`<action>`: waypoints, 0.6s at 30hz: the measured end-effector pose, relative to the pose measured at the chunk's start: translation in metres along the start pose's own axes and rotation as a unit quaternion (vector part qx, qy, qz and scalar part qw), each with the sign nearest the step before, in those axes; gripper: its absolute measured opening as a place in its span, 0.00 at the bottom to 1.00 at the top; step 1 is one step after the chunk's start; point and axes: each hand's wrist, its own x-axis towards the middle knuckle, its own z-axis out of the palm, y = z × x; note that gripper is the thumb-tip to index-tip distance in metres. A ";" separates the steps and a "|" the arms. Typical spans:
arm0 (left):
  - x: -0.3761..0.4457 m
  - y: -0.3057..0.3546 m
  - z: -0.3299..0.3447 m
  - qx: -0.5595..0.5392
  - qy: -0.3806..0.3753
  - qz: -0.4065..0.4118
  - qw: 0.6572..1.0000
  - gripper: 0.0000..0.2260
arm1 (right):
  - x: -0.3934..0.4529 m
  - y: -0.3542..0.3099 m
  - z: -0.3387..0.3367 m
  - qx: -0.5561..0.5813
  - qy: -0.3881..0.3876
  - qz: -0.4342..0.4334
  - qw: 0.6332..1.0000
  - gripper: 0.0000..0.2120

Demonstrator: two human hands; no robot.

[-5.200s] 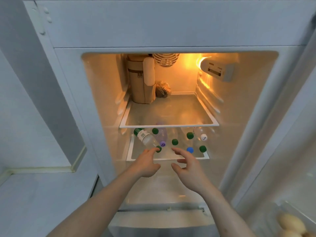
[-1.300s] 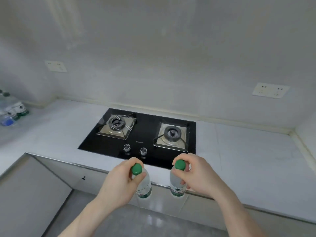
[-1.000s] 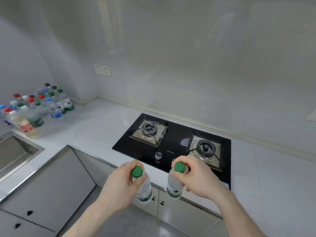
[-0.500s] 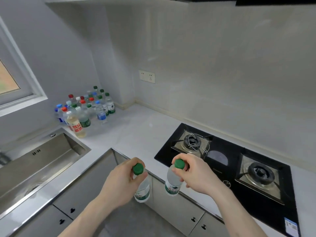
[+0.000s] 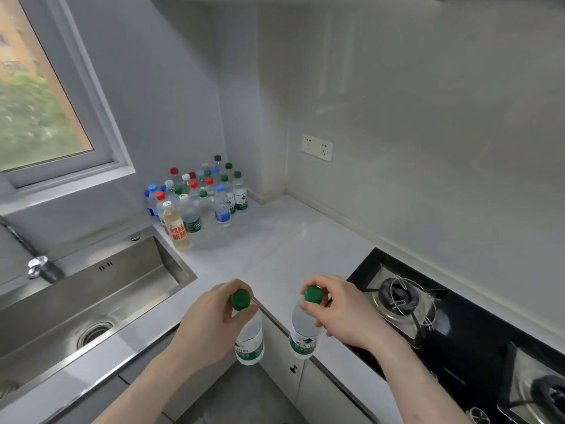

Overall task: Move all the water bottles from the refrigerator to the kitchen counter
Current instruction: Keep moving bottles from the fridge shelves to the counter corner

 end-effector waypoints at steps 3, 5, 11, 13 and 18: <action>0.030 -0.005 -0.004 0.019 0.012 -0.018 1.000 0.05 | 0.040 0.001 -0.003 0.004 -0.011 -0.009 1.000 0.03; 0.053 -0.009 -0.007 0.035 0.017 -0.027 0.999 0.05 | 0.068 0.001 -0.007 0.007 -0.015 -0.018 1.000 0.03; 0.125 -0.015 -0.011 0.062 0.039 -0.051 0.996 0.06 | 0.150 0.002 -0.028 0.015 -0.033 -0.043 0.998 0.04; 0.143 -0.018 -0.011 0.067 0.041 -0.053 0.996 0.07 | 0.171 0.001 -0.033 0.014 -0.037 -0.049 0.998 0.04; 0.189 -0.029 -0.011 0.078 0.043 -0.058 0.994 0.07 | 0.220 -0.002 -0.040 0.003 -0.053 -0.055 0.997 0.05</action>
